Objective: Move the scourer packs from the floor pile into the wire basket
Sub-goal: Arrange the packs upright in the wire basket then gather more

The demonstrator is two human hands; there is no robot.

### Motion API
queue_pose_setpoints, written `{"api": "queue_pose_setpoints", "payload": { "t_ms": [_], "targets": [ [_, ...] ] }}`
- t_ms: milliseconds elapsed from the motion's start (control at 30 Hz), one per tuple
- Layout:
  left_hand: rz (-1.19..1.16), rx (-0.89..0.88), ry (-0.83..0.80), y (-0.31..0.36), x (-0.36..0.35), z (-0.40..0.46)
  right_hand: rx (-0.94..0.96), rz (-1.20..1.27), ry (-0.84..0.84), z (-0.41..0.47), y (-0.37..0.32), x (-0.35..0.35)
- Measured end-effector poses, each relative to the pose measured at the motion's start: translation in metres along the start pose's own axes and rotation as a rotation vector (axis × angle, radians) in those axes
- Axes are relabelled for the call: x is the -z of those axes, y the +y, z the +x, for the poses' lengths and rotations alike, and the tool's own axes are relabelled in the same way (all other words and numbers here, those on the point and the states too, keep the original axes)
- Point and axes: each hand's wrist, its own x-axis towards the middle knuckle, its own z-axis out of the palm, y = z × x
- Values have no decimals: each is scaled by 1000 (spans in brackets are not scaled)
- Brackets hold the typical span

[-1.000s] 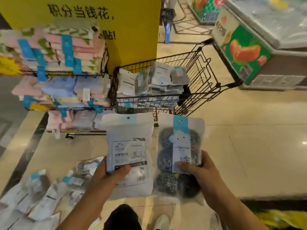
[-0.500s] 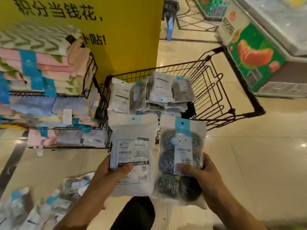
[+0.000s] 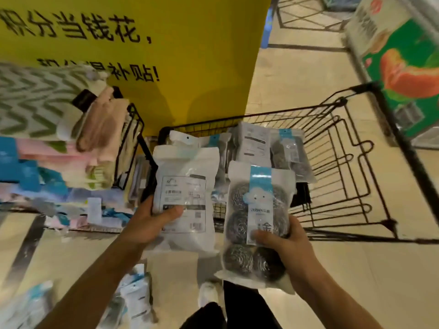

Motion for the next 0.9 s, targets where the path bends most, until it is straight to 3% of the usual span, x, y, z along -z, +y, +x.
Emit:
{"api": "queue_pose_setpoints", "payload": {
  "t_ms": [400, 700, 900],
  "targets": [
    [29, 142, 217, -3, -5, 146, -44, -191, -109, 178, -70, -76],
    [122, 178, 235, -31, 20, 267, -25, -236, -27, 281, -87, -131],
    [278, 245, 169, -34, 34, 298, 44, -490, 8, 315, -88, -165]
  ]
}}
